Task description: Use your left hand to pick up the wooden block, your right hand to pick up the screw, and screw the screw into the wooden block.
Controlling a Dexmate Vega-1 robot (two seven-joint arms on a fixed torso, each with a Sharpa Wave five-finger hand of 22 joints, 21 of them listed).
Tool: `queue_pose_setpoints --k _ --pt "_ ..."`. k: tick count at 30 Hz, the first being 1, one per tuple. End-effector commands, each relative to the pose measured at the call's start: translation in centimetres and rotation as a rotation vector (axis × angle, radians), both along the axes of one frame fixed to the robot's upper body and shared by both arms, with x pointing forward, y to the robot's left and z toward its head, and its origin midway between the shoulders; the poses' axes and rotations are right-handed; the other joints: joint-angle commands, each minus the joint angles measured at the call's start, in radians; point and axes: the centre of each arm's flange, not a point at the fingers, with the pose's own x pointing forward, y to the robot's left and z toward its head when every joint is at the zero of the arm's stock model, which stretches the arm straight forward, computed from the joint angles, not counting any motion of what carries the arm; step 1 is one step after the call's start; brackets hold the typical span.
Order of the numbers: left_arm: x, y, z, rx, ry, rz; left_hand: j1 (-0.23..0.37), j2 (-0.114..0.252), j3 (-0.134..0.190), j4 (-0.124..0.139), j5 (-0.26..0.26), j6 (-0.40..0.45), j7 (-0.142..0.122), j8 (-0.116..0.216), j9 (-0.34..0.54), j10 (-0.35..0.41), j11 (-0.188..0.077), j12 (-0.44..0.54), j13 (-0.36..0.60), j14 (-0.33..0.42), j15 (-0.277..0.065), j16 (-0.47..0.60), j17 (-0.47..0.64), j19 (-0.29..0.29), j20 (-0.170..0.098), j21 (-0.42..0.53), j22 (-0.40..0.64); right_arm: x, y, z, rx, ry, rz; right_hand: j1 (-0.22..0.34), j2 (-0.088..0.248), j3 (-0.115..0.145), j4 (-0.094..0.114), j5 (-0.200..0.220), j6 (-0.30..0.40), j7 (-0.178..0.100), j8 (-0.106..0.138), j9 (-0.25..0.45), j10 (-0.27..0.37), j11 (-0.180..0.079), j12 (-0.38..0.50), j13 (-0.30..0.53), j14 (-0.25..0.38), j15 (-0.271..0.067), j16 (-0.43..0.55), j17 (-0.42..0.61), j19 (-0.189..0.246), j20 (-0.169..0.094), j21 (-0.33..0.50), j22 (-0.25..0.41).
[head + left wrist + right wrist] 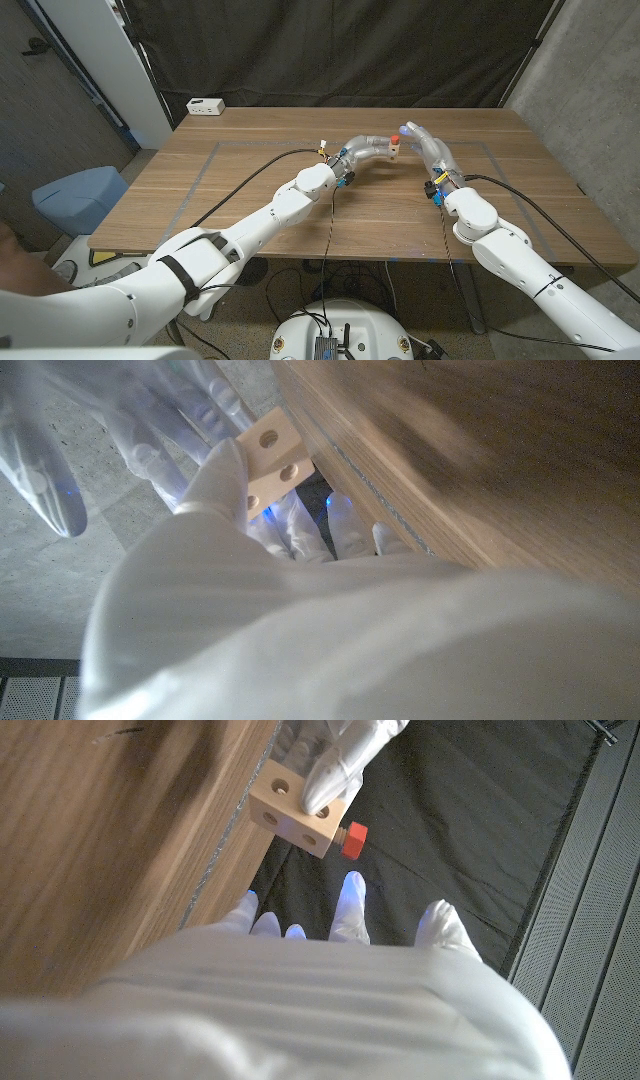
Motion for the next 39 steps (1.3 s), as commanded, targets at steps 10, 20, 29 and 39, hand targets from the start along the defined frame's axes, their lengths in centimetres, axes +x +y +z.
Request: queue_pose_setpoints --k 10,20,29,39 --pt "0.1 0.06 0.02 -0.002 0.003 0.004 -0.07 0.082 0.06 0.053 0.005 0.04 0.016 0.009 0.005 0.021 -0.003 0.018 0.157 0.01 -0.064 0.005 0.006 0.003 0.006 0.006 0.002 0.6 0.44 -0.04 -0.025 0.018 0.028 -0.015 -0.001 -0.002 0.002 0.003 0.048 0.013 0.01 0.001 -0.027 -0.001 0.011 0.001 -0.098 0.0 0.011 0.004 0.001 0.009 0.011 0.006" --pt "0.19 0.05 0.04 -0.003 0.003 0.002 -0.07 0.081 0.06 0.053 0.005 0.04 0.016 0.008 0.005 0.021 -0.004 0.018 0.156 0.01 -0.065 0.004 0.006 0.003 0.005 0.006 0.002 0.79 0.53 0.02 -0.024 0.023 0.035 -0.018 0.0 -0.002 0.001 0.003 0.06 0.019 0.01 0.001 -0.02 -0.001 0.013 0.001 -0.096 0.0 0.013 0.004 0.006 0.011 0.013 0.005" --pt "0.28 0.13 0.02 -0.004 0.004 0.002 -0.072 0.081 0.06 0.054 0.004 0.04 0.014 0.008 0.005 0.02 -0.004 0.018 0.156 0.01 -0.063 0.004 0.006 0.004 0.005 0.006 0.002 0.9 0.64 -0.12 -0.022 0.024 0.039 -0.021 0.002 -0.001 -0.002 0.002 0.079 0.026 0.01 0.002 -0.009 -0.004 0.014 0.001 -0.089 0.001 0.016 0.003 0.024 0.014 0.018 0.005" --pt "0.3 0.26 -0.08 -0.005 0.006 0.003 -0.072 0.082 0.061 0.054 0.004 0.04 0.016 0.008 0.005 0.02 -0.004 0.018 0.156 0.009 -0.063 0.004 0.006 0.004 0.006 0.006 0.002 1.0 0.76 -0.13 -0.023 0.026 0.041 -0.022 0.003 0.0 -0.003 0.002 0.086 0.03 0.008 0.002 -0.006 -0.007 0.014 0.001 -0.085 0.001 0.017 0.003 0.028 0.014 0.019 0.005"
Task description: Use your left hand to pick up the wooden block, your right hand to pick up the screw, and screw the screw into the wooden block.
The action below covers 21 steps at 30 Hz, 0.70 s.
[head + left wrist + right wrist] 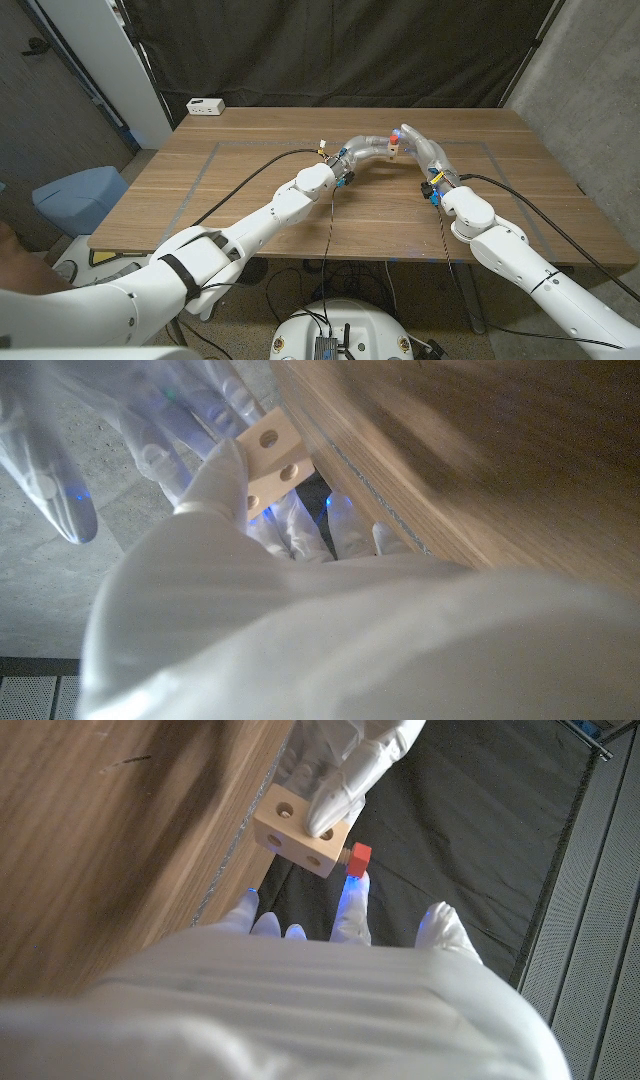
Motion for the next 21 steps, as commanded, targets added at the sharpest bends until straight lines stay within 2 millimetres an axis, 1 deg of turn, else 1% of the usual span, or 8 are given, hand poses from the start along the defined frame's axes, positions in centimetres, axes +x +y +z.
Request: queue_pose_setpoints --k 1,15,21 --pt "0.03 0.13 -0.07 -0.003 0.001 0.0 -0.071 0.081 0.061 0.053 0.004 0.04 0.016 0.006 0.005 0.02 -0.004 0.018 0.156 0.009 -0.063 0.004 0.004 0.005 0.005 0.006 0.002 0.1 0.21 0.02 0.003 0.001 0.006 -0.006 0.003 0.0 -0.004 0.002 0.011 0.001 0.004 0.002 -0.006 -0.007 0.009 0.001 -0.085 0.002 0.01 0.003 0.008 0.005 0.007 0.005" --pt "0.03 0.19 -0.23 -0.005 0.003 -0.001 -0.072 0.081 0.061 0.054 0.004 0.041 0.017 0.006 0.005 0.021 -0.003 0.019 0.156 0.01 -0.063 0.005 0.004 0.005 0.004 0.007 0.002 -0.01 0.19 -0.11 0.017 0.007 -0.003 -0.008 0.005 0.001 -0.008 0.002 0.042 0.014 0.007 0.003 0.011 -0.006 0.012 0.0 -0.076 0.001 0.012 0.002 0.019 0.01 0.008 0.004" --pt "0.03 0.19 -0.23 -0.006 0.004 0.0 -0.071 0.082 0.062 0.053 0.004 0.04 0.017 0.006 0.005 0.02 -0.003 0.019 0.156 0.01 -0.063 0.005 0.004 0.006 0.004 0.007 0.002 0.01 0.21 -0.1 0.024 0.008 -0.003 -0.009 0.006 0.002 -0.01 0.002 0.055 0.013 0.008 0.003 0.023 -0.006 0.015 0.0 -0.07 0.0 0.014 0.002 0.025 0.013 0.009 0.004"
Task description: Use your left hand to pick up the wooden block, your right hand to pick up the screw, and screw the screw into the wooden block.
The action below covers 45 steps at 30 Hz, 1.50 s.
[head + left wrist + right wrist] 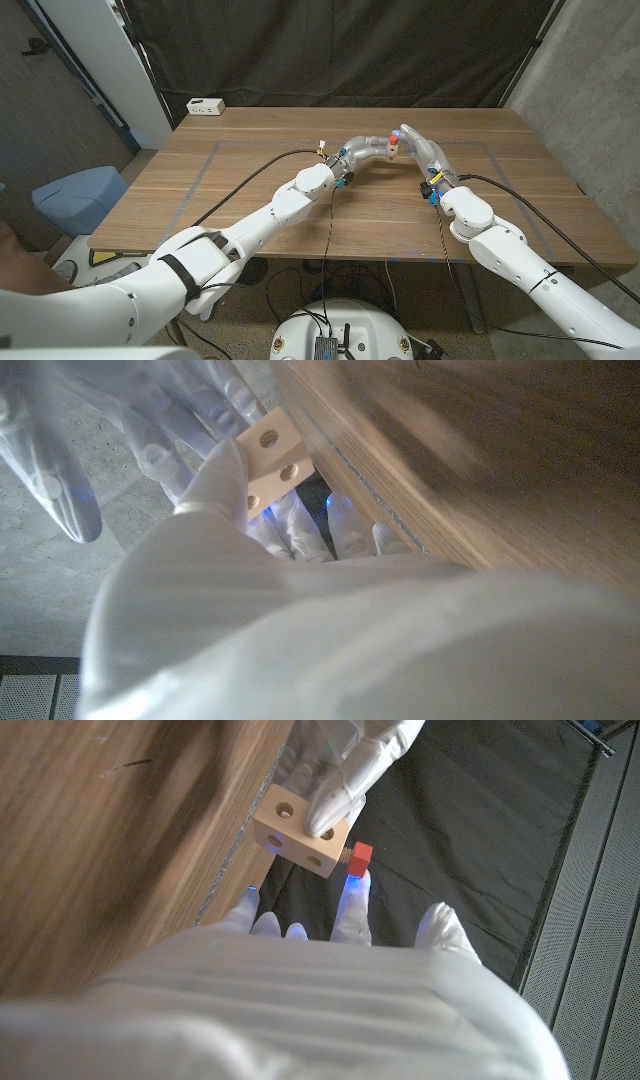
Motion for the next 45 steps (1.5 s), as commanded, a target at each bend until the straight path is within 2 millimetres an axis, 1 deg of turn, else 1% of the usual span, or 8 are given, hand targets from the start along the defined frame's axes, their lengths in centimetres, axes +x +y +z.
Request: queue_pose_setpoints --k 1,16,33,45 --pt "0.01 0.08 -0.11 -0.002 0.002 0.001 -0.072 0.081 0.061 0.053 0.005 0.041 0.017 0.005 0.005 0.02 -0.003 0.019 0.156 0.01 -0.062 0.005 0.004 0.006 0.004 0.007 0.002 -0.04 0.01 -0.03 0.016 0.005 -0.006 -0.004 0.0 0.002 -0.01 0.002 0.017 -0.002 0.005 0.003 0.01 -0.001 0.007 0.0 -0.069 0.0 0.006 0.002 0.009 0.006 0.009 0.004" --pt "-0.04 0.02 -0.22 -0.003 0.005 0.0 -0.073 0.081 0.063 0.054 0.005 0.04 0.016 0.004 0.005 0.02 -0.003 0.019 0.156 0.011 -0.063 0.004 0.003 0.008 0.004 0.007 0.002 -0.02 -0.35 -0.15 0.025 0.005 -0.013 -0.004 0.003 0.005 -0.015 0.002 0.052 0.006 0.008 0.004 0.03 -0.003 0.009 0.0 -0.056 0.0 0.009 0.002 0.026 0.014 0.011 0.004" --pt "-0.06 0.01 -0.16 -0.002 0.003 -0.005 -0.072 0.082 0.062 0.053 0.005 0.039 0.017 0.003 0.005 0.019 -0.003 0.02 0.156 0.012 -0.062 0.006 0.004 0.008 0.006 0.007 0.002 -0.21 -0.64 -0.04 0.033 -0.001 -0.017 -0.003 0.005 0.009 -0.02 0.003 0.063 0.008 0.004 0.005 0.046 -0.001 0.009 0.0 -0.044 0.003 0.011 0.001 0.04 0.021 0.011 0.004" --pt "0.11 0.03 -0.16 -0.004 0.005 -0.012 -0.073 0.081 0.062 0.053 0.005 0.04 0.018 0.004 0.005 0.018 -0.003 0.02 0.157 0.012 -0.061 0.006 0.004 0.009 0.005 0.008 0.002 -0.45 -0.62 -0.11 0.034 0.009 -0.024 -0.001 0.008 0.012 -0.024 0.004 0.097 0.017 0.01 0.006 0.065 -0.004 0.011 0.0 -0.032 0.004 0.013 0.001 0.053 0.025 0.011 0.004"
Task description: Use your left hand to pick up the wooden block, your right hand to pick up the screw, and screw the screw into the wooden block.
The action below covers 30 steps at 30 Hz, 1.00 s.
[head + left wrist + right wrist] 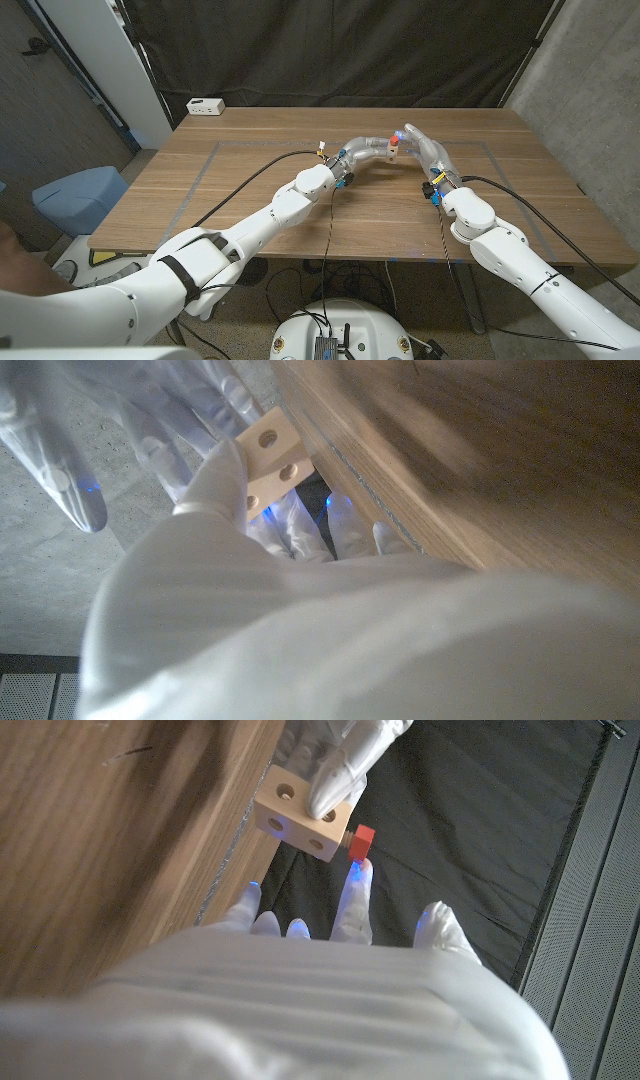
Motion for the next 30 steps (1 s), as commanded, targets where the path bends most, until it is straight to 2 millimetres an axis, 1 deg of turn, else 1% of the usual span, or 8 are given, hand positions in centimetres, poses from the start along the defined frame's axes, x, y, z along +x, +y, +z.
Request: queue_pose_setpoints --k 1,9,19,23,30 --pt "0.1 -0.01 0.16 -0.002 -0.002 -0.007 -0.069 0.085 0.061 0.054 0.005 0.04 0.019 0.006 0.005 0.012 -0.004 0.02 0.156 0.012 -0.061 0.006 0.001 0.004 0.0 0.008 0.002 -0.2 -0.05 -0.08 0.003 0.01 -0.007 -0.001 0.008 0.002 -0.008 0.004 0.021 0.003 0.01 0.004 0.012 -0.001 0.009 0.0 -0.031 0.004 0.005 0.003 0.01 0.006 0.004 0.004" --pt "0.15 0.06 0.11 -0.005 0.0 -0.007 -0.07 0.085 0.062 0.055 0.005 0.039 0.018 0.005 0.005 0.013 -0.004 0.02 0.156 0.013 -0.061 0.006 0.001 0.004 0.0 0.008 0.002 -0.08 0.13 -0.21 0.0 0.019 -0.005 -0.001 0.009 0.005 -0.011 0.004 0.054 0.016 0.016 0.005 0.025 -0.001 0.009 0.001 -0.025 0.003 0.005 0.003 0.019 0.01 0.003 0.004" --pt "0.24 0.17 -0.01 -0.005 0.007 -0.005 -0.07 0.086 0.062 0.055 0.005 0.038 0.018 0.005 0.005 0.011 -0.004 0.02 0.156 0.013 -0.061 0.006 0.001 0.005 0.001 0.008 0.002 -0.02 0.1 -0.37 0.002 0.028 -0.007 0.0 0.01 0.008 -0.014 0.004 0.075 0.017 0.018 0.006 0.04 0.0 0.01 0.001 -0.015 0.0 0.006 0.003 0.03 0.01 0.003 0.004" --pt "0.32 0.1 0.02 -0.005 0.008 -0.007 -0.069 0.086 0.063 0.054 0.005 0.038 0.021 0.005 0.005 0.011 -0.003 0.02 0.156 0.013 -0.06 0.006 0.001 0.005 0.002 0.008 0.002 -0.07 0.01 -0.4 0.008 0.027 -0.007 0.001 0.01 0.009 -0.015 0.004 0.082 0.017 0.018 0.006 0.049 0.005 0.011 0.001 -0.011 0.0 0.007 0.003 0.034 0.012 0.003 0.004" --pt "0.43 0.0 0.04 -0.002 0.009 -0.008 -0.07 0.086 0.062 0.054 0.005 0.038 0.02 0.004 0.005 0.011 -0.003 0.02 0.156 0.013 -0.061 0.006 0.001 0.005 0.001 0.008 0.002 -0.14 -0.04 -0.4 0.026 0.016 0.0 0.001 0.01 0.01 -0.016 0.003 0.095 0.021 0.019 0.007 0.056 0.003 0.011 0.001 -0.007 0.001 0.007 0.003 0.039 0.012 0.003 0.004"
